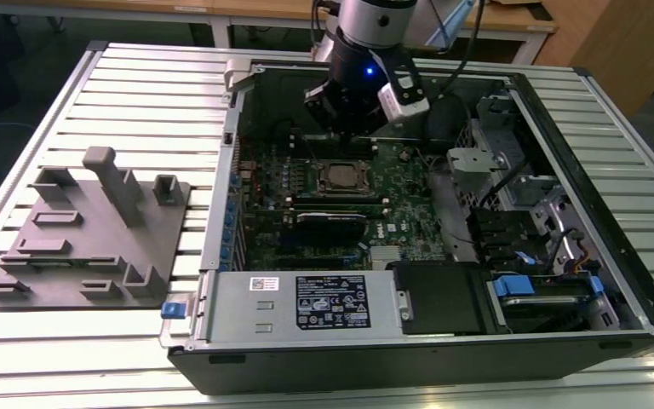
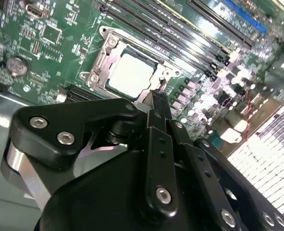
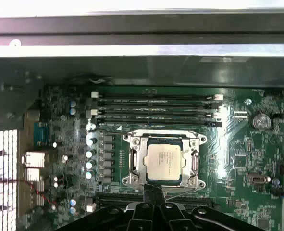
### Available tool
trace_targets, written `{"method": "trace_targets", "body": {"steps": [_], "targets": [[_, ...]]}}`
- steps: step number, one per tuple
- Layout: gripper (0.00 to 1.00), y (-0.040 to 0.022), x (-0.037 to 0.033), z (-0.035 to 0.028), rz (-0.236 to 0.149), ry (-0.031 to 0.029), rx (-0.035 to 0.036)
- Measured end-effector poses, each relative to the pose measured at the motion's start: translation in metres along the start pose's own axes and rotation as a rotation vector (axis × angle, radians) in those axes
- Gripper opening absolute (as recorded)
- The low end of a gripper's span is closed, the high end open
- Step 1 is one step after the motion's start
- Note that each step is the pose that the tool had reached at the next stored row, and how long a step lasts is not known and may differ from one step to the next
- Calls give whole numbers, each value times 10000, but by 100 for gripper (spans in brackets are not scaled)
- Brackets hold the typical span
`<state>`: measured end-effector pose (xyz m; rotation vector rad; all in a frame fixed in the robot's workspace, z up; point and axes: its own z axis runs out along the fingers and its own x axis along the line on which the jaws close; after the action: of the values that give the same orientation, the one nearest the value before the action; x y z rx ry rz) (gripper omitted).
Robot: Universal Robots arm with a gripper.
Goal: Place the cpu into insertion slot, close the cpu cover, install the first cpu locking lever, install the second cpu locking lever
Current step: 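Install the first cpu locking lever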
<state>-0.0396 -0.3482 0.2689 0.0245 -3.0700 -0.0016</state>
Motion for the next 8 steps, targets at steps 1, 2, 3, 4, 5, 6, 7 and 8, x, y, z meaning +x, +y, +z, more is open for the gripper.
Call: {"method": "trace_targets", "body": {"steps": [1, 2, 3, 4, 5, 6, 7, 8], "targets": [[11, 0, 0, 0, -86, 0, 6], [11, 0, 0, 0, -179, 0, 14], [11, -1, 0, 0, -240, -3, 18], [11, -1, 0, 0, -251, -6, 19], [11, -1, 0, 0, -254, -9, 20], [11, -1, 0, 0, -255, -36, 19], [11, -1, 0, 0, -255, -49, 33], [11, -1, 0, 0, -254, -49, 33]]}}
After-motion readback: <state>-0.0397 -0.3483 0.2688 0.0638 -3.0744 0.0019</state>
